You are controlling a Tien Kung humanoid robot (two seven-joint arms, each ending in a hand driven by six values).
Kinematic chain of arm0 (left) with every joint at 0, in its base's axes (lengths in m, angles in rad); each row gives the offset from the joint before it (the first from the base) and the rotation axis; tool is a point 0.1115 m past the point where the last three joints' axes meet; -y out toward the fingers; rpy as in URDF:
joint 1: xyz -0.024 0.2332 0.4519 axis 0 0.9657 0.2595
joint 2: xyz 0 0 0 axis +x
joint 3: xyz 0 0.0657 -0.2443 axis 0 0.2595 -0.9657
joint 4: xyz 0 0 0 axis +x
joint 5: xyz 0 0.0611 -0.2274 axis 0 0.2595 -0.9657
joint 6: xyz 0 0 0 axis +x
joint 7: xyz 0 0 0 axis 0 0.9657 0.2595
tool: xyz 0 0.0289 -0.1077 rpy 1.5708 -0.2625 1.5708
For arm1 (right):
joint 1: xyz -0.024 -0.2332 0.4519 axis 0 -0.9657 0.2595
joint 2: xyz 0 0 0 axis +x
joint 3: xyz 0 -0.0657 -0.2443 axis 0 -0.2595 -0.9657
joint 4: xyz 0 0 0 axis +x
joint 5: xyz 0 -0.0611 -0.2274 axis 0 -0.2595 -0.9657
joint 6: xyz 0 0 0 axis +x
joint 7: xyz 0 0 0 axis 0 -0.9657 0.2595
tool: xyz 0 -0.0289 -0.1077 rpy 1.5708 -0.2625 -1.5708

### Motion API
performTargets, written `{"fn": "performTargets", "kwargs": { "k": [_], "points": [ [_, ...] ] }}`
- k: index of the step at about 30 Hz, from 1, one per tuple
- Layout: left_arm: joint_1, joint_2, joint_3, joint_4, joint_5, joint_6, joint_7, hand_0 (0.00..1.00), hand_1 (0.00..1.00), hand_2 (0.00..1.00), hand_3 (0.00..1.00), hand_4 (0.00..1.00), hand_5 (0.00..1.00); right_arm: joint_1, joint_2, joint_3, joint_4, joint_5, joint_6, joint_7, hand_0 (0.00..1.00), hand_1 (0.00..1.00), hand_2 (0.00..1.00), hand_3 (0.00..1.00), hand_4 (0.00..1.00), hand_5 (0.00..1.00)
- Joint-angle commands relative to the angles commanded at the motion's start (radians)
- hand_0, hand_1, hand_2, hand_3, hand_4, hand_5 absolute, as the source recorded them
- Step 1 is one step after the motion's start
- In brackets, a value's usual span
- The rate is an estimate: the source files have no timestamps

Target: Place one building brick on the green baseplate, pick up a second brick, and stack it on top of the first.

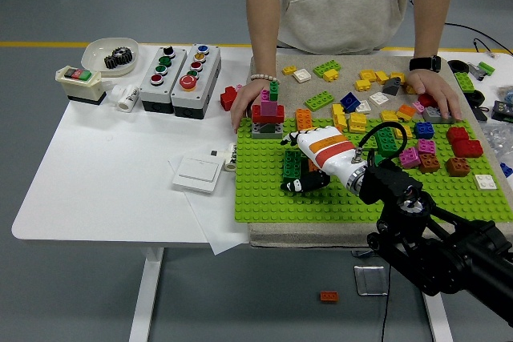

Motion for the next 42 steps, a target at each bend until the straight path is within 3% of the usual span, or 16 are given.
{"fn": "performTargets", "kwargs": {
  "k": [1, 24, 25, 30, 31, 42],
  "points": [
    [0.000, 0.000, 0.000, 0.000, 0.000, 0.000, 0.000, 0.836, 0.825, 0.816, 0.620, 0.720, 0.681, 0.000, 0.000, 0.000, 0.000, 0.000, -0.001, 0.000, 0.376, 0.535, 0.647, 0.584, 0.907, 0.504],
    [-0.001, -0.001, -0.006, 0.000, 0.009, -0.003, 0.003, 0.835, 0.826, 0.818, 0.621, 0.721, 0.682, -0.001, -0.001, -0.002, -0.017, 0.011, 0.002, 0.022, 0.346, 0.521, 0.629, 0.571, 0.931, 0.524],
    [-0.001, -0.001, -0.006, 0.000, 0.009, -0.003, 0.003, 0.835, 0.825, 0.818, 0.621, 0.721, 0.682, -0.001, -0.001, -0.002, -0.017, 0.012, 0.001, 0.024, 0.296, 0.486, 0.603, 0.559, 0.899, 0.517],
    [-0.001, -0.001, -0.006, 0.000, 0.009, -0.004, 0.003, 0.835, 0.825, 0.818, 0.621, 0.721, 0.682, -0.001, -0.003, -0.002, -0.015, 0.020, -0.006, 0.045, 0.296, 0.486, 0.603, 0.559, 0.899, 0.517],
    [-0.001, -0.001, -0.007, 0.000, 0.010, -0.004, 0.003, 0.834, 0.825, 0.817, 0.620, 0.721, 0.682, -0.002, -0.004, -0.002, -0.014, 0.021, -0.010, 0.051, 0.241, 0.396, 0.558, 0.542, 0.867, 0.519],
    [-0.001, -0.001, -0.012, 0.000, 0.018, -0.006, 0.006, 0.834, 0.825, 0.818, 0.620, 0.721, 0.682, -0.004, -0.009, 0.003, 0.000, 0.021, -0.037, 0.078, 0.218, 0.365, 0.543, 0.537, 0.853, 0.517]
  ]
}}
